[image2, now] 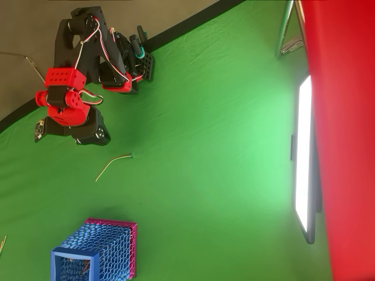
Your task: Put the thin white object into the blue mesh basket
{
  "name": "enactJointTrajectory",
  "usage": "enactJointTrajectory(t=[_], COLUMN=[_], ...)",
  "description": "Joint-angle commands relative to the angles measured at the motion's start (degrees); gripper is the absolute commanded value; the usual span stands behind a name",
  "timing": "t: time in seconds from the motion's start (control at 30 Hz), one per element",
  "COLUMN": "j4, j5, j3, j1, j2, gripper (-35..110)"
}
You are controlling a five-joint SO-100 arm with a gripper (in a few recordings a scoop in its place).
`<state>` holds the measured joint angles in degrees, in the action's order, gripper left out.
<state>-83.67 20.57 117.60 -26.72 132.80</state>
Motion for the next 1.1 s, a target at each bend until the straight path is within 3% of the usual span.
enactJointTrajectory(t=[0.0,0.37,1.07], j4=[1.7,14.2,15.2], j5=[2.8,1.8,-1.3], j3=[-2.5,-4.3,-11.8], j1=[-1.9,-7.5,-2.3], j2=[-5.1,-20.7,-39.4], gripper=[1,1,12])
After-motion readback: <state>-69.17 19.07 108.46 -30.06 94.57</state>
